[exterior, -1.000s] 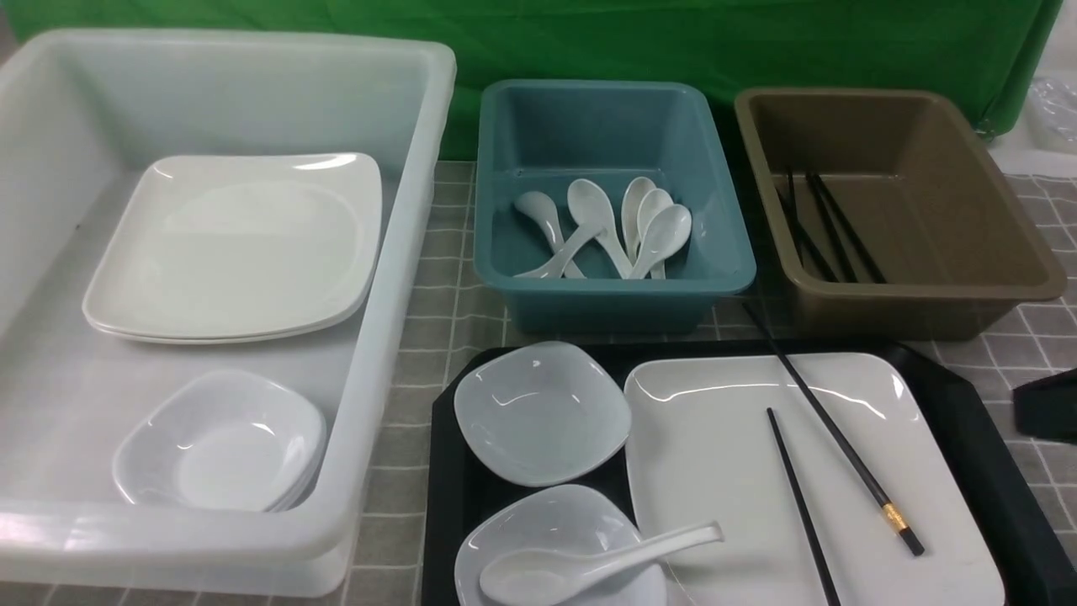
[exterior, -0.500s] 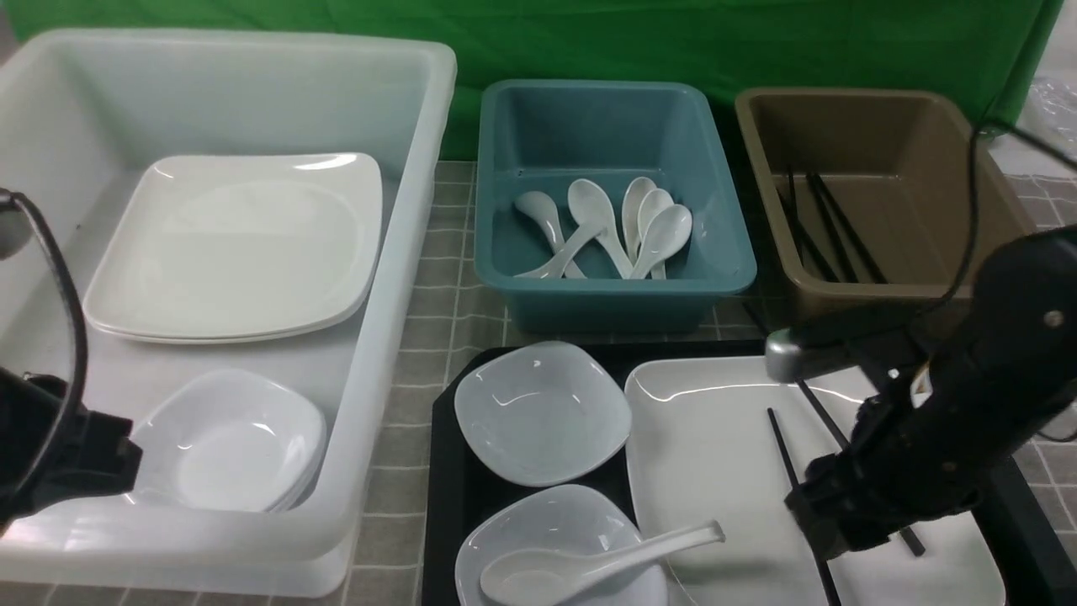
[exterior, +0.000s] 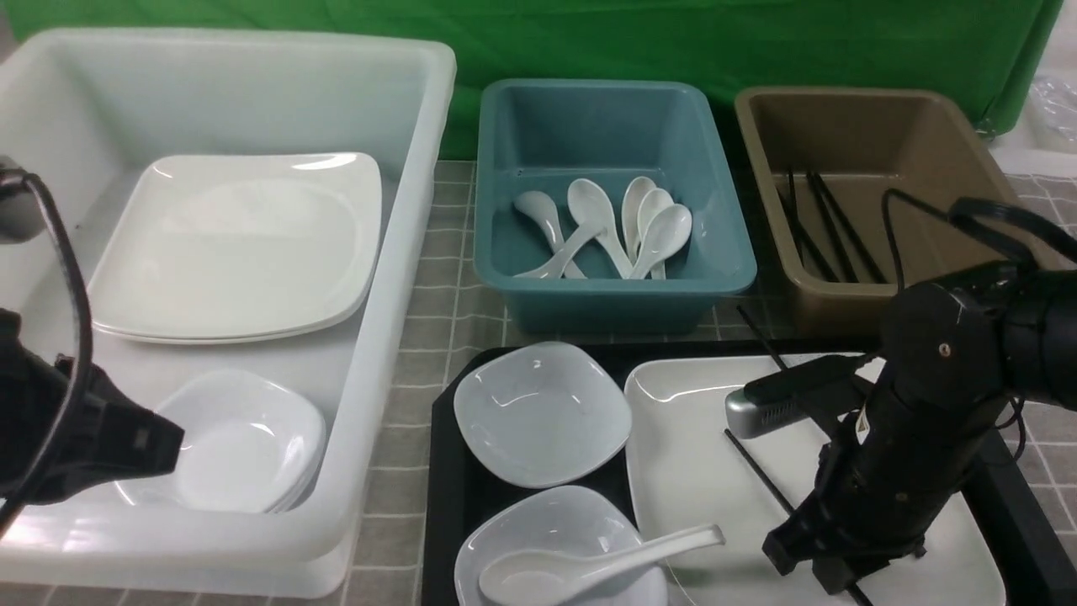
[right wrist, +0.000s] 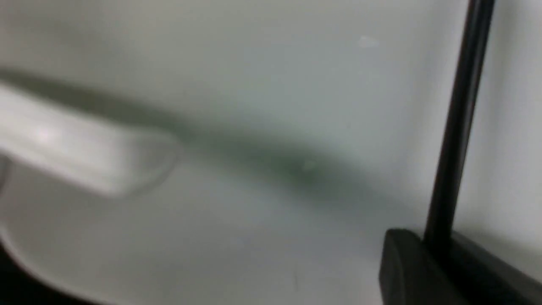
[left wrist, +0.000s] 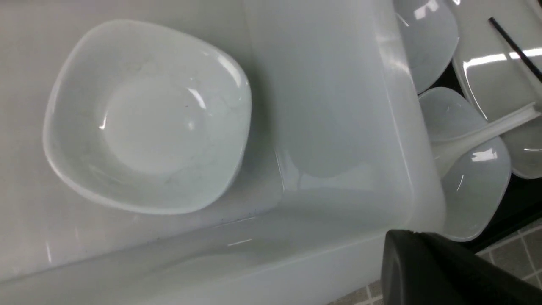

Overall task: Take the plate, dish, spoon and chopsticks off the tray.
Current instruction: Use the right arm to grab a chopstick from the plate, then use the right arm to put a chopstick into the small storage box on the right, then use the right arm to grab a chopstick from the plate, then use the right arm to put a chopstick into the small storage box on the right, then use the left arm to grab a soup spoon from the plate, then use the left arm to put the soup spoon into the small storage box in the middle

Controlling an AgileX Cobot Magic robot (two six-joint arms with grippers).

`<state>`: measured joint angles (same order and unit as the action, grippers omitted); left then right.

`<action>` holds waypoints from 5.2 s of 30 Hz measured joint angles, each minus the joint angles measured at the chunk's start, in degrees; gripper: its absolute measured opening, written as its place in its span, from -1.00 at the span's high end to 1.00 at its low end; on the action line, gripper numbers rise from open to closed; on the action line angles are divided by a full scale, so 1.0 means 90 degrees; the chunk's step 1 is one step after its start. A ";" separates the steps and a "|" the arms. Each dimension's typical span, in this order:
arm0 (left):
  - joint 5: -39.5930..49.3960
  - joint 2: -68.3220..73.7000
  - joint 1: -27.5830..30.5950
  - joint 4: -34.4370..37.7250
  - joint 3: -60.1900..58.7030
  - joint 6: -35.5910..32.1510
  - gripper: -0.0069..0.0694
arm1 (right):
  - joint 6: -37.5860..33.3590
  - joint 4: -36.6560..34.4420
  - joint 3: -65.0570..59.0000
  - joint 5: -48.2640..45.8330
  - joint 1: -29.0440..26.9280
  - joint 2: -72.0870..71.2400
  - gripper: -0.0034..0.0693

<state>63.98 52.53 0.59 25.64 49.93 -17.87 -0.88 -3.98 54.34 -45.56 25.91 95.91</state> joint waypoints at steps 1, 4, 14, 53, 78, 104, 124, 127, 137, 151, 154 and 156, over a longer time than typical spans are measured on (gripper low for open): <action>-0.0008 0.0000 0.0000 0.0006 0.0000 -0.0016 0.76 | -0.0009 0.0000 0.0000 -0.0062 0.0000 -0.0140 0.71; -0.0082 0.0000 0.0000 0.0061 0.0000 -0.0110 0.76 | -0.0023 0.0000 0.0057 -0.0041 -0.0013 -0.0962 0.71; -0.0151 0.0000 0.0000 0.0213 0.0000 -0.0320 0.76 | -0.0334 0.0106 0.1817 0.2496 -0.1495 -0.1262 0.71; -0.2120 0.5062 -0.4300 -0.0392 0.4173 0.0224 0.82 | -0.0674 0.0123 0.1899 -0.0137 -0.1477 0.0620 -0.23; -0.1035 0.5215 -0.4315 -0.0773 0.4192 0.0140 0.82 | -0.0684 0.0150 0.1641 0.2005 -0.1311 -0.1372 0.70; -0.0047 0.5215 -0.4379 -0.0487 0.4192 -0.0338 0.82 | -0.0130 0.0217 0.3398 0.3415 -0.2303 0.1463 -0.55; -0.0885 0.5957 -0.5514 -0.1030 0.3993 -0.1009 -0.02 | -0.1666 -0.1650 0.1527 -0.1070 -0.2303 -0.3212 0.85; -0.1116 0.6258 -0.5514 -0.1171 0.3993 -0.1032 -0.40 | -0.1789 -0.1793 0.0768 -0.0735 -0.2303 -0.4033 0.85; -0.1615 0.6996 -0.5514 -0.1590 0.3986 -0.1168 -0.69 | -0.1836 -0.1826 0.0447 -0.0690 -0.2303 -0.4855 0.85; -0.1282 0.7026 -0.5514 -0.1533 0.4340 -0.0993 0.54 | -0.1836 -0.1854 0.0406 -0.0600 -0.2303 -0.4881 0.85; -0.0980 0.6819 -0.5514 -0.1882 0.4782 -0.0933 0.54 | -0.1836 -0.1858 0.0406 -0.0554 -0.2303 -0.4881 0.85; -0.0955 0.6635 -0.5514 -0.2264 0.5205 -0.0744 0.54 | -0.1836 -0.1858 0.0406 -0.0504 -0.2303 -0.4881 0.85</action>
<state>55.38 112.25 -49.03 5.27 96.78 -24.56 -17.40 -20.70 58.00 -50.09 5.18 51.98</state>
